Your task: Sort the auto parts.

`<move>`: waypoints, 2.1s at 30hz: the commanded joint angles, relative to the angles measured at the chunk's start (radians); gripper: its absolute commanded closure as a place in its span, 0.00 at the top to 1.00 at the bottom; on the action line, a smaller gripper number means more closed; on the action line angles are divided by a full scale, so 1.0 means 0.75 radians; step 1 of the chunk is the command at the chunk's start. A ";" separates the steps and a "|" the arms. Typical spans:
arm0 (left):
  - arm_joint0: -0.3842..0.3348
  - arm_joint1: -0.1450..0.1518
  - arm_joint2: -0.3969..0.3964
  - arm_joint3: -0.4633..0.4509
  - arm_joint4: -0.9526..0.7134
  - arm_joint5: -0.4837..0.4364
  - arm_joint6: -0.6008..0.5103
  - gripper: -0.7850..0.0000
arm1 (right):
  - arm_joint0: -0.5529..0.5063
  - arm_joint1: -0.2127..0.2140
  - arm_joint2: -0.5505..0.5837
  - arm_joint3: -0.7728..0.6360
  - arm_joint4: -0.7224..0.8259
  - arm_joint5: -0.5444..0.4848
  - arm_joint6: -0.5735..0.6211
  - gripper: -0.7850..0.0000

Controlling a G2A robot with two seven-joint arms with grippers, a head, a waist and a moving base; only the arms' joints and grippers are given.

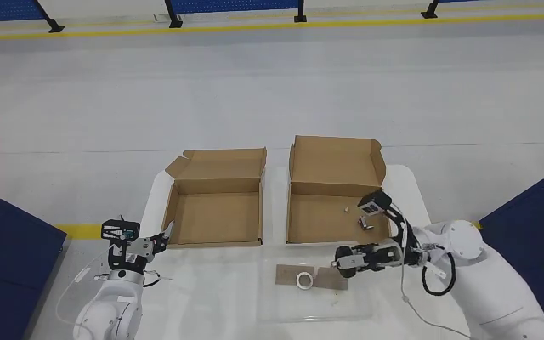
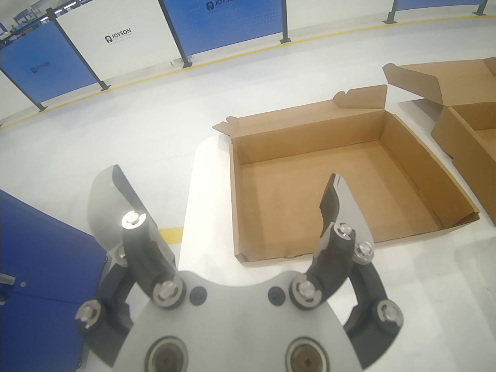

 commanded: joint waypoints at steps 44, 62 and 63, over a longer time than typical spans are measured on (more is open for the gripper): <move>0.000 0.000 0.000 0.000 0.000 0.000 0.000 1.00 | 0.161 -0.167 -0.121 -0.132 0.688 0.334 0.016 0.00; 0.000 0.000 0.000 0.000 0.000 0.000 0.000 1.00 | 0.191 -0.274 -0.196 -0.123 1.102 0.425 -0.095 0.00; 0.000 0.000 0.000 0.000 0.000 0.000 0.000 1.00 | 0.190 -0.278 -0.195 -0.121 1.111 0.429 -0.096 0.00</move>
